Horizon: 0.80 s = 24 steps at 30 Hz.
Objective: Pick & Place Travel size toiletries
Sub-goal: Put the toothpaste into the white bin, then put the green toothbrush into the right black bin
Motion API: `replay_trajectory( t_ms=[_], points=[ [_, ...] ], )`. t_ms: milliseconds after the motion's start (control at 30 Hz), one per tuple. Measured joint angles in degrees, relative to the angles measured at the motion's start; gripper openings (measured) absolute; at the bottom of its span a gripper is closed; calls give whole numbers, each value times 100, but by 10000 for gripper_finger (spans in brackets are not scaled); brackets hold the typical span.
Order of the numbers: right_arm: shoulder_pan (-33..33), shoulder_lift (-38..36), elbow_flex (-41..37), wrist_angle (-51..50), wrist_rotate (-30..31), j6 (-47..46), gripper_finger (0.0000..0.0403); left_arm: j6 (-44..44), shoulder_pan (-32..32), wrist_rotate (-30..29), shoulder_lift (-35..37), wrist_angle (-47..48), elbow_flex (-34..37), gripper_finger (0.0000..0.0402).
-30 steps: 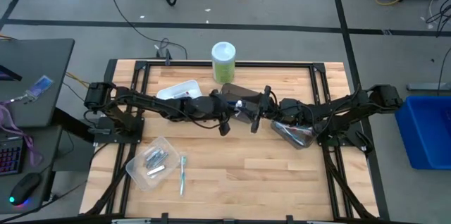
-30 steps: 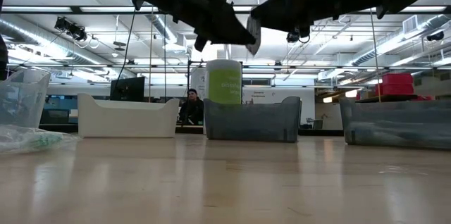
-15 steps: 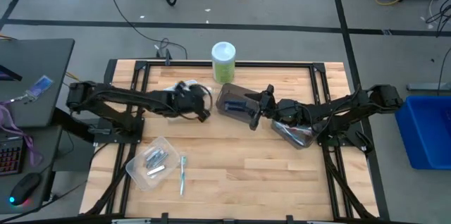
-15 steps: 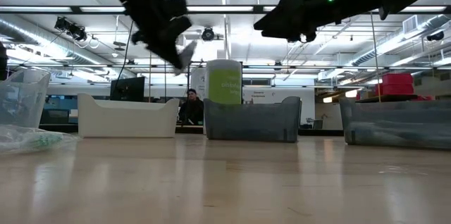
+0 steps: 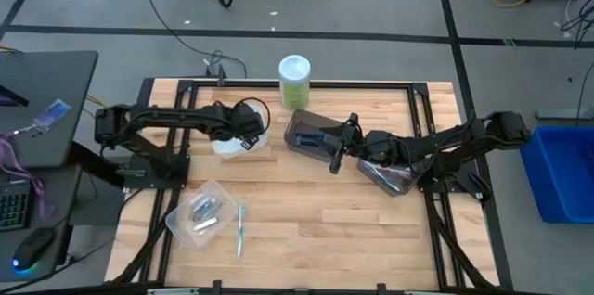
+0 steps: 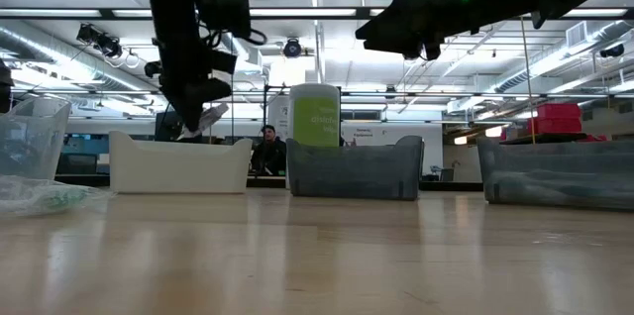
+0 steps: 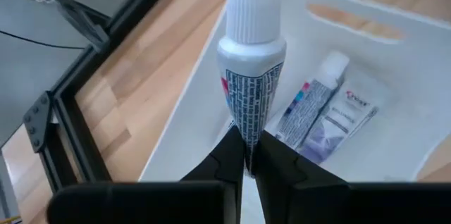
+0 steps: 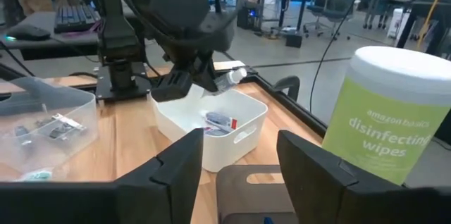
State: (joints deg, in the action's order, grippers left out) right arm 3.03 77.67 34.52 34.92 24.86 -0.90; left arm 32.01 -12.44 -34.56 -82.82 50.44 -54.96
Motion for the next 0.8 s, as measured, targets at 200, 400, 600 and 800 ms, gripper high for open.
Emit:
replay_trajectory(
  t_ms=[200,400,600,800],
  points=[
    [0,0,0,2,-2,-10,194,-289,-259,366,-246,46,0,58],
    [0,0,0,0,-4,-6,205,-381,-332,109,-447,166,-2,101],
    [0,0,0,0,-4,5,212,-283,-335,409,-434,272,-96,128],
    [0,0,0,0,-2,5,211,255,-22,1548,-416,1044,-825,130]
  ],
)
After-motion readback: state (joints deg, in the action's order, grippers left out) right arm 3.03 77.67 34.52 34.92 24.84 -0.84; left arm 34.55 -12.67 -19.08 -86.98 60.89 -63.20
